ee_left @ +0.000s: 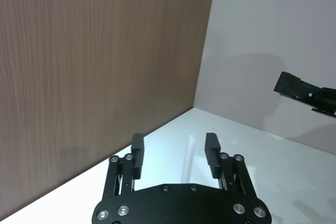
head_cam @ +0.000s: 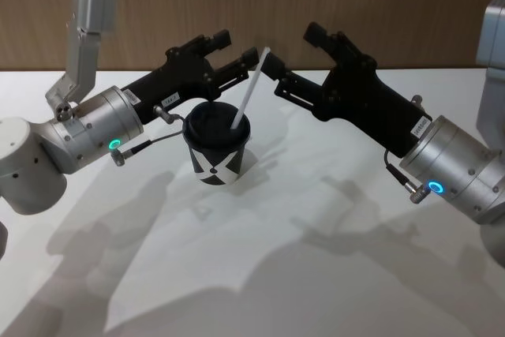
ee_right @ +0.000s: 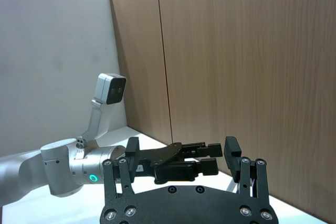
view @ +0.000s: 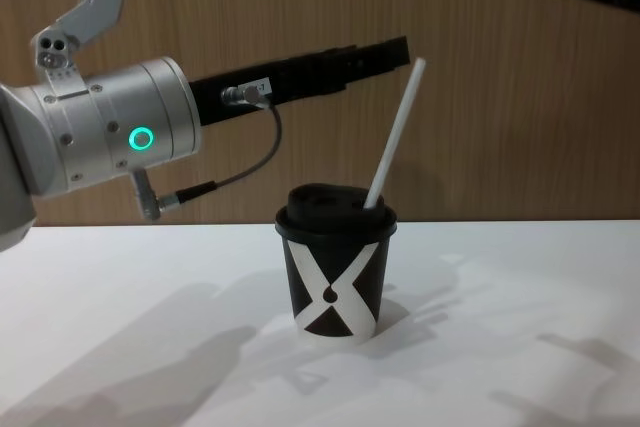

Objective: Pick up the straw with one hand, pass it to the other hand, and insert it into the cup.

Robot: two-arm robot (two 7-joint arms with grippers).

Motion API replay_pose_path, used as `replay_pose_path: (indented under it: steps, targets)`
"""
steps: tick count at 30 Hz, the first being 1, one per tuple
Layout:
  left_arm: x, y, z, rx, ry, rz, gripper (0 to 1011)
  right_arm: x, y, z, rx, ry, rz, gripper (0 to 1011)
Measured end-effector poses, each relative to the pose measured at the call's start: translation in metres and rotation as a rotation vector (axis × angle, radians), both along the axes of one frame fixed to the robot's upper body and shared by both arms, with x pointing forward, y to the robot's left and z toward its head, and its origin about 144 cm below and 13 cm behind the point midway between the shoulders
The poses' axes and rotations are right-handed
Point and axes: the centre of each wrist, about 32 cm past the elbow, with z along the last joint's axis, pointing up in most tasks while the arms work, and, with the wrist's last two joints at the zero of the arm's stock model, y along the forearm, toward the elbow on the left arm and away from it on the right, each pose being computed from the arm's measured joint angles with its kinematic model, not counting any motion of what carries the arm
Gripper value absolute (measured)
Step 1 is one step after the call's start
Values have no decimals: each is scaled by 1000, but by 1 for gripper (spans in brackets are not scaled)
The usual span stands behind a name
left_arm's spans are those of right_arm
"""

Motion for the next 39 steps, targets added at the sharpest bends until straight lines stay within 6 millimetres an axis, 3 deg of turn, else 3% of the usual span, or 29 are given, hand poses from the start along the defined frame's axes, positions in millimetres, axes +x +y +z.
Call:
replay_pose_path:
  steps: [12,39]
  targets:
    - [-15,4,-2,-25,-12,21,1003,-5,-2,-2,-13,10,-27,1001]
    - [-55,13,-15,-76,-17,45,1003,-28,-15,-18,-60,76,-68,1001]
